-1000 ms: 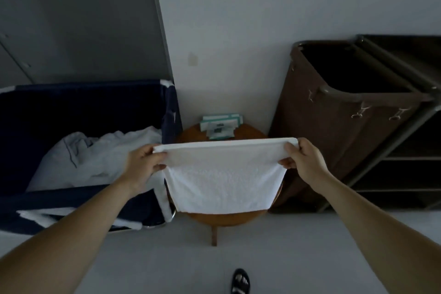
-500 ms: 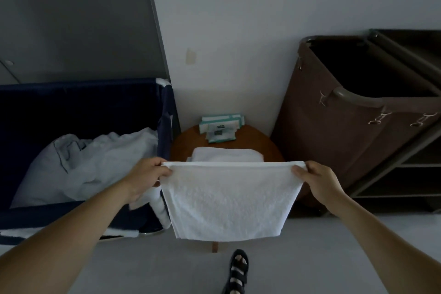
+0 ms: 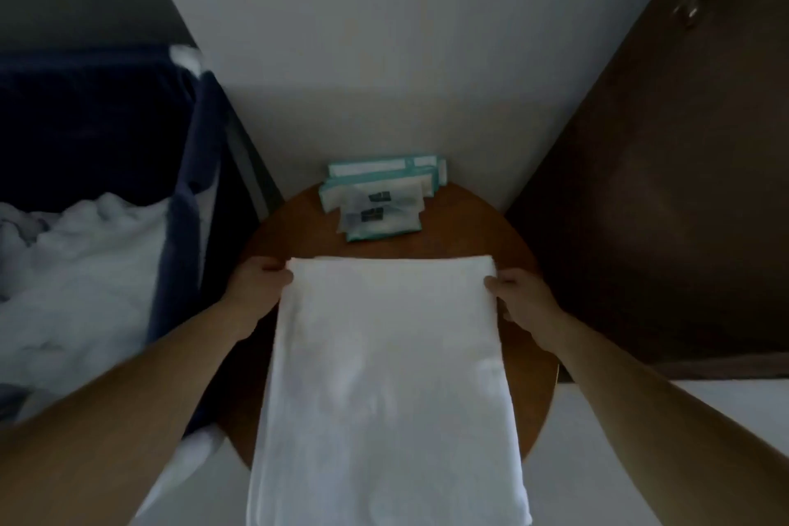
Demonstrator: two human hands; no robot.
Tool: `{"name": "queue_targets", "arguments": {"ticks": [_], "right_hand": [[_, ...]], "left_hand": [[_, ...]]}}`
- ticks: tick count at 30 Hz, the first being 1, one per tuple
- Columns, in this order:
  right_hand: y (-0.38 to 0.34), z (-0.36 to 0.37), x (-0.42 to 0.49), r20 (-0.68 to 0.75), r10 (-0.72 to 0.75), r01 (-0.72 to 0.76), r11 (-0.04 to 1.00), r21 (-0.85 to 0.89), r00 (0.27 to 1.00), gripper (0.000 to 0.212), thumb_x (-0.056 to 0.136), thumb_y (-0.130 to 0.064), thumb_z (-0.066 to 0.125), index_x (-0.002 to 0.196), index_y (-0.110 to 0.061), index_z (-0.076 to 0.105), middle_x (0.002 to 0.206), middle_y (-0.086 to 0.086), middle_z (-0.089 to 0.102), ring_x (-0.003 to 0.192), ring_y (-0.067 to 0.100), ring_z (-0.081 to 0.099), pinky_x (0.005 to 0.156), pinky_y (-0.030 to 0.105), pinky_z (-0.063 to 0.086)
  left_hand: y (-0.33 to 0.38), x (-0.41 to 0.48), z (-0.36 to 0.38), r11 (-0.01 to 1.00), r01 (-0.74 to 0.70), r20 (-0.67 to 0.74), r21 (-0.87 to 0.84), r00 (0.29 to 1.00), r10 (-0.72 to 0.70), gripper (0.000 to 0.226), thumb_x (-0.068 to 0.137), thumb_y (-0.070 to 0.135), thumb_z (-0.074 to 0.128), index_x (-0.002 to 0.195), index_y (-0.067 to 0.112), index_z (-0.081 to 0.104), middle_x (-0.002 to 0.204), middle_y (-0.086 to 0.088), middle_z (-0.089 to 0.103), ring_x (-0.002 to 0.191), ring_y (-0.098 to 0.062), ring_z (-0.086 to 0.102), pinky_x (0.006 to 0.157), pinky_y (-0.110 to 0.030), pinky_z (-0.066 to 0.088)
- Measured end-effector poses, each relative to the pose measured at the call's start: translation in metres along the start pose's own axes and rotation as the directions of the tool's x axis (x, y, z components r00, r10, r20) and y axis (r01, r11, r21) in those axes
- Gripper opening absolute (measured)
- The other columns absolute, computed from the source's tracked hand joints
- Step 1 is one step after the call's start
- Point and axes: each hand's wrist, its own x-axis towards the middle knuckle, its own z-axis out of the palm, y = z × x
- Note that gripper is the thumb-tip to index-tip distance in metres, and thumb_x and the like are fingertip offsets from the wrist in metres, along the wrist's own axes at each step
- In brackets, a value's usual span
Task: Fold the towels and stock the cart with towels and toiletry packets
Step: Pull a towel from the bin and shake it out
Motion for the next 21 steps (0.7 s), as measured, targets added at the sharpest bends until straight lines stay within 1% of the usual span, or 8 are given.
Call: {"name": "queue_targets", "arguments": {"ticks": [3, 5, 8, 11, 14, 17, 19, 21], "right_hand": [[0.033, 0.026, 0.039, -0.034, 0.11, -0.109, 0.994, 0.017, 0.993, 0.034, 0.097, -0.033, 0.061, 0.125, -0.013, 0.059, 0.118, 0.007, 0.064, 0.105, 0.027, 0.062, 0.097, 0.05, 0.051], [0.049, 0.034, 0.053, -0.112, 0.125, -0.127, 0.992, -0.016, 0.986, 0.034, 0.095, -0.039, 0.063, 0.119, -0.017, 0.058, 0.111, 0.004, 0.063, 0.099, 0.025, 0.062, 0.092, 0.048, 0.053], [0.062, 0.036, 0.055, -0.172, 0.131, -0.148, 0.985, -0.088, 0.976, 0.024, 0.094, -0.049, 0.06, 0.101, -0.026, 0.058, 0.093, -0.007, 0.061, 0.09, 0.022, 0.062, 0.085, 0.045, 0.054], [0.064, 0.034, 0.048, -0.257, 0.124, -0.147, 0.986, -0.076, 0.959, 0.027, 0.089, -0.058, 0.057, 0.086, -0.031, 0.055, 0.089, -0.009, 0.063, 0.084, 0.018, 0.063, 0.082, 0.044, 0.054], [0.065, 0.036, 0.046, -0.303, 0.118, -0.152, 0.984, -0.09, 0.946, 0.027, 0.093, -0.057, 0.054, 0.092, -0.03, 0.054, 0.089, -0.01, 0.06, 0.086, 0.02, 0.063, 0.083, 0.044, 0.054], [0.061, 0.042, 0.043, -0.257, 0.164, -0.204, 0.969, -0.136, 0.952, 0.039, 0.098, -0.05, 0.052, 0.12, -0.017, 0.054, 0.099, -0.002, 0.059, 0.091, 0.024, 0.059, 0.084, 0.041, 0.051], [0.056, 0.045, 0.038, -0.289, 0.099, -0.146, 0.978, -0.146, 0.952, 0.05, 0.096, -0.048, 0.056, 0.13, -0.012, 0.052, 0.113, 0.005, 0.062, 0.099, 0.027, 0.06, 0.088, 0.044, 0.053], [0.054, 0.048, 0.024, -0.334, -0.006, -0.064, 0.978, -0.197, 0.943, 0.052, 0.093, -0.052, 0.059, 0.129, -0.014, 0.055, 0.118, 0.005, 0.063, 0.104, 0.028, 0.063, 0.091, 0.048, 0.055]], "left_hand": [[-0.022, 0.03, 0.037, 0.994, 0.102, 0.015, 0.025, 0.995, -0.103, 0.041, 0.099, 0.019, 0.057, 0.135, 0.001, 0.054, 0.127, -0.018, 0.059, 0.111, -0.036, 0.057, 0.089, -0.04, 0.046], [-0.029, 0.036, 0.048, 0.99, 0.124, -0.05, 0.067, 0.991, -0.121, 0.044, 0.1, 0.023, 0.054, 0.138, 0.0, 0.05, 0.132, -0.021, 0.056, 0.118, -0.04, 0.054, 0.094, -0.044, 0.045], [-0.031, 0.032, 0.054, 0.995, 0.025, -0.155, 0.094, 0.988, -0.01, 0.041, 0.103, 0.022, 0.05, 0.136, -0.002, 0.049, 0.132, -0.023, 0.056, 0.118, -0.039, 0.054, 0.095, -0.043, 0.045], [-0.026, 0.02, 0.059, 0.989, -0.151, -0.225, 0.011, 0.963, 0.149, 0.035, 0.104, 0.022, 0.047, 0.133, 0.002, 0.051, 0.123, -0.015, 0.058, 0.106, -0.028, 0.055, 0.084, -0.034, 0.043], [-0.023, 0.026, 0.063, 0.981, -0.193, -0.182, 0.03, 0.964, 0.195, 0.037, 0.104, 0.024, 0.048, 0.135, 0.004, 0.049, 0.125, -0.013, 0.057, 0.11, -0.027, 0.056, 0.087, -0.038, 0.048], [-0.032, 0.037, 0.062, 0.987, -0.033, -0.089, 0.16, 0.995, 0.048, 0.052, 0.101, 0.026, 0.054, 0.144, 0.0, 0.041, 0.141, -0.022, 0.046, 0.127, -0.04, 0.049, 0.104, -0.053, 0.044], [-0.039, 0.032, 0.058, 0.982, 0.026, -0.067, 0.187, 0.998, -0.013, 0.065, 0.097, 0.036, 0.059, 0.148, 0.003, 0.036, 0.145, -0.021, 0.041, 0.129, -0.042, 0.046, 0.105, -0.057, 0.043], [-0.051, 0.017, 0.054, 0.976, 0.063, -0.065, 0.207, 0.997, -0.051, 0.072, 0.094, 0.044, 0.061, 0.149, 0.005, 0.035, 0.145, -0.02, 0.043, 0.13, -0.041, 0.046, 0.104, -0.058, 0.043]]}}
